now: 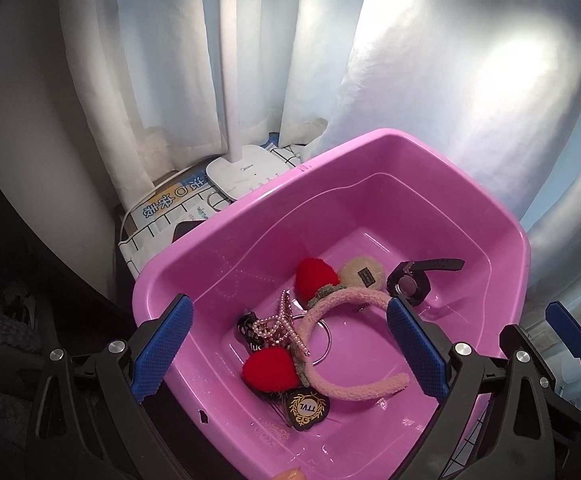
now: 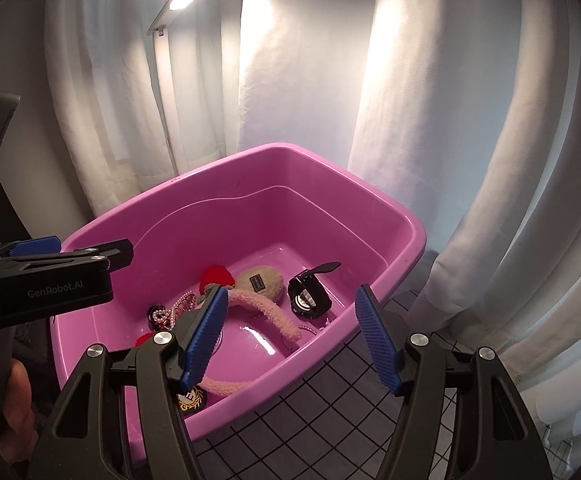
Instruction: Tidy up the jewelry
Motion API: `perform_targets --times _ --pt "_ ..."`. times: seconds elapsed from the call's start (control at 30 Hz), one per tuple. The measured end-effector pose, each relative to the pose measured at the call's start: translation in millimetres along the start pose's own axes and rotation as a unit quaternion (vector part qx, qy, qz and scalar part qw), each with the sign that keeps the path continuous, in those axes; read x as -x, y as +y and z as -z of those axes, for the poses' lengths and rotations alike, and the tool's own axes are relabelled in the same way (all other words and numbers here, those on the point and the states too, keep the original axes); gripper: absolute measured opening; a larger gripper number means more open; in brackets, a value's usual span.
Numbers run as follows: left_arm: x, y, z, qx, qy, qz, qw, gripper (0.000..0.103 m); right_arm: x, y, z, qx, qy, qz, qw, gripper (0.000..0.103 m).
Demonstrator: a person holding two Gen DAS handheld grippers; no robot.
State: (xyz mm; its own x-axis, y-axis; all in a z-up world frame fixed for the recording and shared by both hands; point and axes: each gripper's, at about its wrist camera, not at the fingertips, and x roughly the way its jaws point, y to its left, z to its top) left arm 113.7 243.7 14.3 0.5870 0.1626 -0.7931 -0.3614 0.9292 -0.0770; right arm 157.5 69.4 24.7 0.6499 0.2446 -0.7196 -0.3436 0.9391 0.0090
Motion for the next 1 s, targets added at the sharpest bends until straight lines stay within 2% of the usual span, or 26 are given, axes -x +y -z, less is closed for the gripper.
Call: perform_targets --times 1.0 --pt "8 6 6 0.005 0.0 -0.004 1.0 0.097 9 2 11 -0.015 0.005 -0.004 1.0 0.063"
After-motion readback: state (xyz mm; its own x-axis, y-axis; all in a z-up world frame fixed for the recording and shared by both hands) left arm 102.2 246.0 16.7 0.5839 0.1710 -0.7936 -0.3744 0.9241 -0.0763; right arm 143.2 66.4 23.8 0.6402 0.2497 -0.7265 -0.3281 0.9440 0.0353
